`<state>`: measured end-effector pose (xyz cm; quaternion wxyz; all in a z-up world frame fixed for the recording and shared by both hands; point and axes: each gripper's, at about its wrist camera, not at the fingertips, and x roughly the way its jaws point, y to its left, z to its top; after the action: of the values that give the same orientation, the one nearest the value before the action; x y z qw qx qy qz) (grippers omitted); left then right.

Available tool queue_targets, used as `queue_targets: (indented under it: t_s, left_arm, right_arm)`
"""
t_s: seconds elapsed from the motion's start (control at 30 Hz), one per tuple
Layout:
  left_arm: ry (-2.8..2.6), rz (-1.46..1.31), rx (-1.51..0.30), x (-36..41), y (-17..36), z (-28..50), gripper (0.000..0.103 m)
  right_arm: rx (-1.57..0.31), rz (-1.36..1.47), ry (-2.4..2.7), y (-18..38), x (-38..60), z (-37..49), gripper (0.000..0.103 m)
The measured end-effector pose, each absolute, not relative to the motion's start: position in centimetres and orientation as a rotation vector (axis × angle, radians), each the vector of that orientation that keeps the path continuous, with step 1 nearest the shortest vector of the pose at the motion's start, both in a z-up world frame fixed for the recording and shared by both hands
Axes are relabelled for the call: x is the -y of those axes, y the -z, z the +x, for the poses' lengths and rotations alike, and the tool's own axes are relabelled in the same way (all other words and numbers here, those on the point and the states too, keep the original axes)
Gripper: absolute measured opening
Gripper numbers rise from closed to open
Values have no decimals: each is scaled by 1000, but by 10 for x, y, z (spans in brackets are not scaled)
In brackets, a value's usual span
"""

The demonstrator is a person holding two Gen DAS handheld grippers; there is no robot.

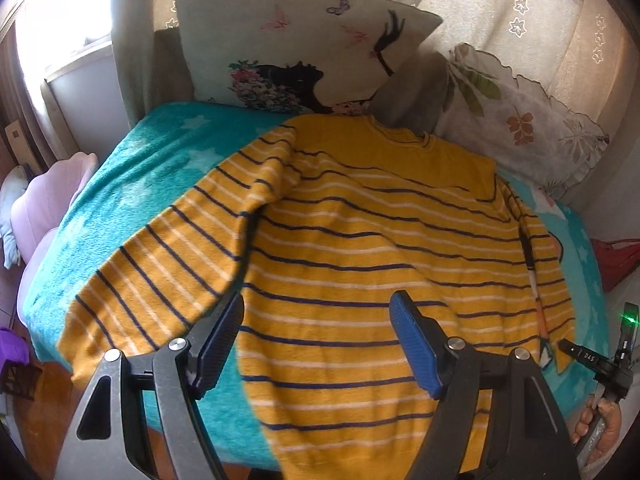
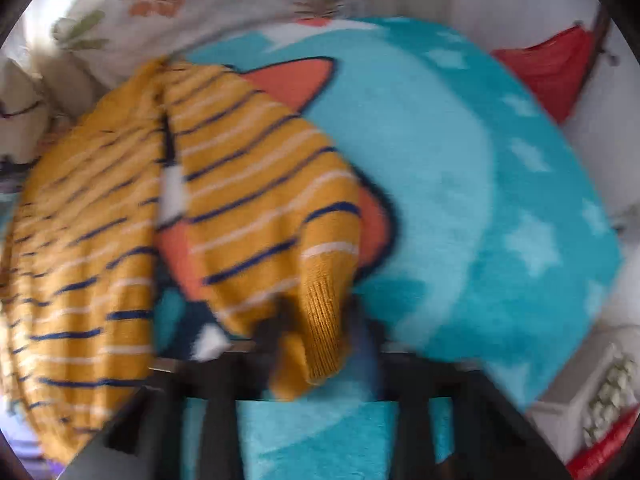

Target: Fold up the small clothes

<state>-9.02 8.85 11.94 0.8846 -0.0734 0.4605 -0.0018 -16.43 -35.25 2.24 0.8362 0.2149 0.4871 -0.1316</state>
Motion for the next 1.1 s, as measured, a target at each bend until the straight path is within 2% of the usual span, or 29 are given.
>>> queue_targets:
  t_s: [0.13,0.23,0.3,0.4,0.57,0.67,0.83,0.9,1.1]
  left_arm:
    - [15,-157,-943,-67,-123,-90,74]
    - [16,-151,-934,-52,-124,-94,74]
    - [13,-150,-938,-46,-122,-96,74]
    - [-6,-149,-944,-41,-119,-101,74]
    - [-62,-165,-962,-47,-111,-110,74]
    - [-122,-172,-971,-62,-106,-117,74]
    - [-216,-236,-1025,-98,-85,-135,74]
    - [-238,-284,-1059,-112,-71,-143,74]
    - [-227,-360,-1120,-124,-38,-157,74]
  right_arm:
    - [-923,652,216,-37,398,-173,11]
    - [-806,768,375,-50,451,-187,12]
    - [-791,752,589,-52,484,-194,28]
    - [-781,712,606,-64,493,-201,31]
    - [-869,574,376,-65,441,-185,38]
    - [-959,555,145,-46,388,-172,45]
    - [-1070,569,-171,-16,307,-162,48]
    - [-1100,561,-216,-10,290,-160,53]
    - [-1161,455,-254,5,251,-155,55]
